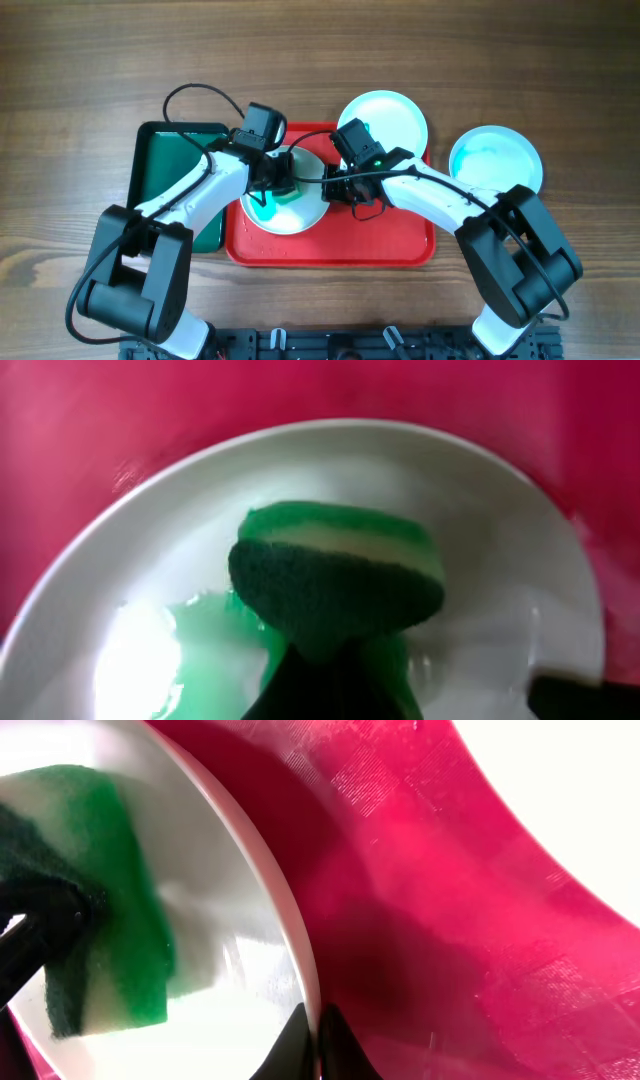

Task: Clean dirty plates on tray and stack at the side
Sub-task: 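Scrub the second plate with the sponge in the left gripper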

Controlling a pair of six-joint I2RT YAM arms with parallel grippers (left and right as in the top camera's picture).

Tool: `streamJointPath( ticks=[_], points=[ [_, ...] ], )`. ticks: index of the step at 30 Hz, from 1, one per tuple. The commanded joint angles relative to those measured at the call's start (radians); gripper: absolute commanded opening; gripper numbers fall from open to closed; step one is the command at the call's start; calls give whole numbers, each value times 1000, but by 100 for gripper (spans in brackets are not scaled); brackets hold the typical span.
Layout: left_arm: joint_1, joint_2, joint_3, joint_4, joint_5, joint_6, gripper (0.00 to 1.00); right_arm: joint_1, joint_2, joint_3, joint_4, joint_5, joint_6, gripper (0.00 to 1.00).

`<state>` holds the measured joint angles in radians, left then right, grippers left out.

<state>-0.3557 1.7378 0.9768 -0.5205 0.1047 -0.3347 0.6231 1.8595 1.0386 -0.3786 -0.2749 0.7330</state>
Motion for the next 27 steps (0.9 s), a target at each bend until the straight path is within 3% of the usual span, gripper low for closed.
streamJointPath(
  ticks=[1,4,7,9,13,19,22,25,27],
  points=[
    [-2,16,-9,-117,2,-53,4,2,16,16,2,-22,-19,4],
    [-2,16,-9,-137,370,176,4,2,16,16,3,-22,-19,4],
    [-1,16,-9,-53,403,200,4,2,16,16,3,-26,-19,4],
    [-2,16,-9,23,314,170,4,2,16,16,4,-26,-19,4],
    [-2,16,-9,14,-154,-58,4,2,16,16,4,-26,-19,4],
    [-2,16,-9,-230,-182,-177,4,2,16,16,9,-31,-24,4],
    [-2,16,-6,-323,-195,-183,4,2,16,16,12,-33,-25,4],
    [-2,16,-3,-226,-369,-248,4,2,16,16,12,-40,-26,4],
    [-4,17,-3,-98,-318,-186,4,2,16,16,12,-40,-26,4]
  ],
)
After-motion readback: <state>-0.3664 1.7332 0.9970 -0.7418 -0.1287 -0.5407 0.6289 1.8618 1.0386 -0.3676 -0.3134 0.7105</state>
